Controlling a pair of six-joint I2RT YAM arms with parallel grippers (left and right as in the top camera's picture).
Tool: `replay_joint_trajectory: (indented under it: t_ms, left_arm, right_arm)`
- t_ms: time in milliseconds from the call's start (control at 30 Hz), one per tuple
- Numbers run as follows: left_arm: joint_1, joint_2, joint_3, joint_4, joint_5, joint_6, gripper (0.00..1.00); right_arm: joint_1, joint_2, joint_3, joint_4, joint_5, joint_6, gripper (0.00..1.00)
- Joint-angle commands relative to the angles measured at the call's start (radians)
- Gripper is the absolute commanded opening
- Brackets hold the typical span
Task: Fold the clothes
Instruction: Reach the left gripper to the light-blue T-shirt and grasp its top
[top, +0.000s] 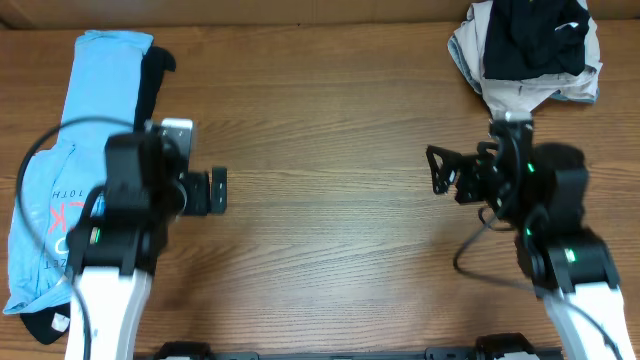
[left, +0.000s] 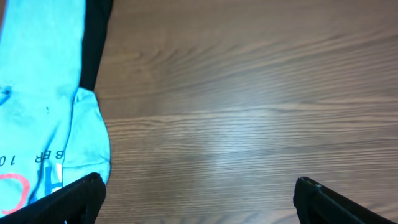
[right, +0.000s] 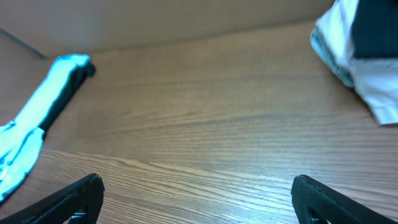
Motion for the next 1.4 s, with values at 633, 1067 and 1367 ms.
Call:
replay_joint_trajectory:
  t_ms: [633, 1067, 1367]
  left_arm:
    - [0.401, 0.716, 0.026, 0.252, -0.045, -0.116, 0.91]
    - [0.403, 0.795, 0.024, 0.221, -0.056, -0.093, 0.41]
    - [0.402, 0.798, 0.023, 0.183, -0.085, -0.112, 0.04]
  right_arm:
    - [0.004, 0.364, 0.019, 0.021, -0.198, 0.0, 0.95]
    - [0.004, 0.364, 0.019, 0.023, -0.198, 0.0, 0.85]
    - [0.004, 0.364, 0.019, 0.023, -0.198, 0.0, 0.84]
